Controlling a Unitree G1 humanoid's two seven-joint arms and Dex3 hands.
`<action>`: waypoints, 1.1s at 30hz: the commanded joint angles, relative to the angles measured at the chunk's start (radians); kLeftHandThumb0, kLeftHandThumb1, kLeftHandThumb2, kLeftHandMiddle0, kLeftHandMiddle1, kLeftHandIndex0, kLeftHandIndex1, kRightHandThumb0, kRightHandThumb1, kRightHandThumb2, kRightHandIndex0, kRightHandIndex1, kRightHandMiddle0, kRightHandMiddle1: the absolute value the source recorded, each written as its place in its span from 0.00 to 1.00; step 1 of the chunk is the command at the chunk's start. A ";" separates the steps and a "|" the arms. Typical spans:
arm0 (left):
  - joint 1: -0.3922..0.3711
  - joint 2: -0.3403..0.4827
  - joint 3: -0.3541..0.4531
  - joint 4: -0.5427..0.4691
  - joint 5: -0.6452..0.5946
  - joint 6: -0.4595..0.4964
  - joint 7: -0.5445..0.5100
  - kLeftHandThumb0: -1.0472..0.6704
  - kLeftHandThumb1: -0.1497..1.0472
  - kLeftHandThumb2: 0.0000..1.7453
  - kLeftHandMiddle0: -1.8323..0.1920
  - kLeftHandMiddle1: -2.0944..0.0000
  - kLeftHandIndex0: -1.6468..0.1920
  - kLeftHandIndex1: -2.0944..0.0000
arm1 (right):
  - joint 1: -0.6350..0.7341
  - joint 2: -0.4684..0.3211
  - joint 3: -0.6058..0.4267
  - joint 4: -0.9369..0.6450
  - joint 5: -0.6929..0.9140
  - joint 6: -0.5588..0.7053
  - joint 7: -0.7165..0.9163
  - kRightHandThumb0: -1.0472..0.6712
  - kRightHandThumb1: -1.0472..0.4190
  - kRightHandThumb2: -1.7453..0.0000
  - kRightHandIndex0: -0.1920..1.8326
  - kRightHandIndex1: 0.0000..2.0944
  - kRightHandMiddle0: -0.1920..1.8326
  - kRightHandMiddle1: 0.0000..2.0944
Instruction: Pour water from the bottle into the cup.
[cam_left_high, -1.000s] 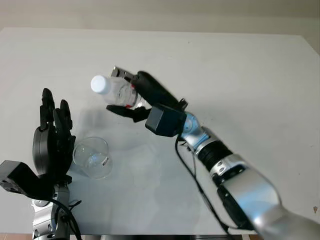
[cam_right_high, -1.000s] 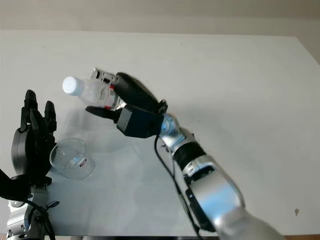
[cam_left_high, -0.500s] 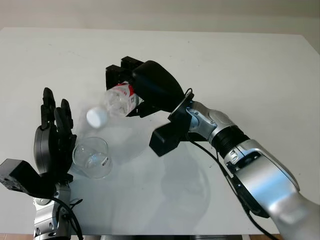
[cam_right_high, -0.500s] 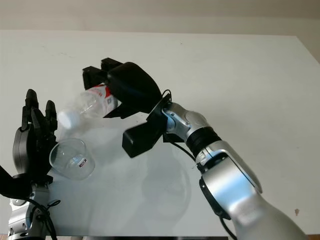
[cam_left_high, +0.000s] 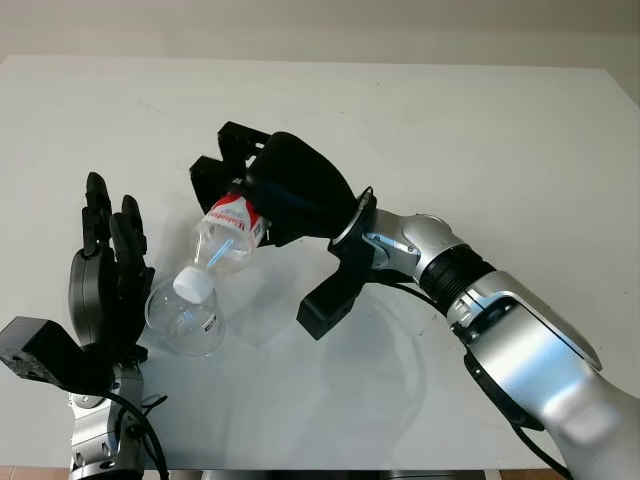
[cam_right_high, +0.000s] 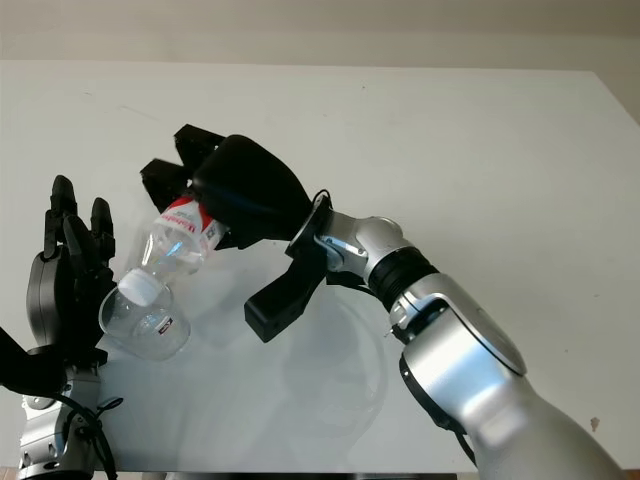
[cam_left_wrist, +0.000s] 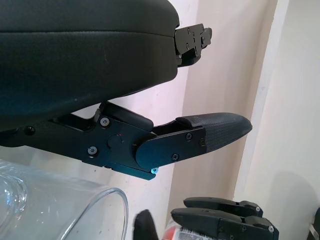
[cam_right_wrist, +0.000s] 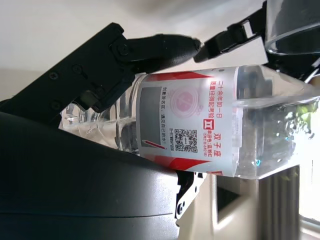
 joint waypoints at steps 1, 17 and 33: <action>0.024 -0.028 -0.008 0.043 -0.002 -0.014 -0.005 0.19 1.00 0.36 0.95 0.98 0.98 0.98 | -0.034 -0.003 0.021 -0.036 -0.029 0.020 -0.049 0.42 0.05 0.80 0.69 1.00 0.51 1.00; 0.011 -0.033 -0.009 0.053 0.008 -0.023 0.005 0.18 1.00 0.36 0.95 0.97 0.99 0.98 | -0.059 -0.050 0.104 -0.132 -0.162 0.170 -0.176 0.40 0.02 0.96 0.70 1.00 0.47 1.00; -0.009 -0.033 -0.010 0.085 0.009 -0.041 0.003 0.18 1.00 0.37 0.96 0.97 0.99 0.98 | -0.083 -0.052 0.102 -0.100 -0.124 0.165 -0.194 0.40 0.02 0.97 0.67 1.00 0.44 1.00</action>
